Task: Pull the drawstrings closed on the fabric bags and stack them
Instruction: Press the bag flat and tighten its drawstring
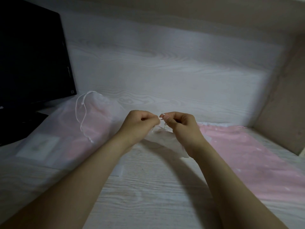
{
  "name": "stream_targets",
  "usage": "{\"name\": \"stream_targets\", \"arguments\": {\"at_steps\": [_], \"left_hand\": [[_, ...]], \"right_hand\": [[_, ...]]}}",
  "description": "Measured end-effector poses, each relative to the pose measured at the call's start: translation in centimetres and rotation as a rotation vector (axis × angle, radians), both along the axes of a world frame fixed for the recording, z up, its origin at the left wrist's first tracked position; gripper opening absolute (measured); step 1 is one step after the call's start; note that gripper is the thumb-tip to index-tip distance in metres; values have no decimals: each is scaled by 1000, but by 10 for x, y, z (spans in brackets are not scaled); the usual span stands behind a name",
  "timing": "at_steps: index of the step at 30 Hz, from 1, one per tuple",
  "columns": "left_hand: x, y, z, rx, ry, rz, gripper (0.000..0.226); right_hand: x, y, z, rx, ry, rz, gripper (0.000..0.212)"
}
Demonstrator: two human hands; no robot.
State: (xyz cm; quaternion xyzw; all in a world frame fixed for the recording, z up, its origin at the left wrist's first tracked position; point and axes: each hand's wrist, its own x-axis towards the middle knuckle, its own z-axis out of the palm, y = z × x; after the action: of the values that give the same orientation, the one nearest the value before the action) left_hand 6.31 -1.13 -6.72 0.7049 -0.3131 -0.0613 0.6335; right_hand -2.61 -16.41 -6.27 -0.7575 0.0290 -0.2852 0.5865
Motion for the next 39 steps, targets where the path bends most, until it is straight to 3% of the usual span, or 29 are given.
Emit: {"name": "stream_targets", "arguments": {"at_steps": [2, 4, 8, 11, 14, 16, 19, 23, 27, 30, 35, 39], "left_hand": [[-1, 2, 9, -136, 152, 22, 33], [-3, 5, 17, -328, 276, -10, 32], [-6, 14, 30, -616, 474, -230, 58], [-1, 14, 29, -641, 615, -191, 55], [7, 12, 24, -483, 433, 55, 46], [10, 13, 21, -430, 275, 189, 38], [10, 19, 17, -286, -105, 414, 27], [3, 22, 10, -38, -514, 472, 20], [-1, 25, 2, 380, -662, 380, 24], [0, 24, -2, 538, -793, 378, 33], [10, 22, -6, 527, -818, 273, 22], [19, 15, -13, 346, -768, 188, 16]], "right_hand": [[3, -4, -1, 50, 9, -48, 18], [3, -6, -1, 45, 1, -91, 19], [3, -7, -3, -13, 12, -104, 17], [1, -6, -2, -77, 59, -61, 18], [-4, -3, 1, -169, 115, -33, 22], [-6, -4, 2, -353, 156, -111, 25], [-7, -6, 2, -635, 177, -224, 27], [-9, -8, 1, -727, 96, -260, 36], [1, -16, -3, -664, -10, -432, 33], [3, -19, -4, -580, -34, -466, 29], [2, -22, -5, -687, -17, -493, 22], [2, -17, -5, -683, 64, -346, 24]]}}
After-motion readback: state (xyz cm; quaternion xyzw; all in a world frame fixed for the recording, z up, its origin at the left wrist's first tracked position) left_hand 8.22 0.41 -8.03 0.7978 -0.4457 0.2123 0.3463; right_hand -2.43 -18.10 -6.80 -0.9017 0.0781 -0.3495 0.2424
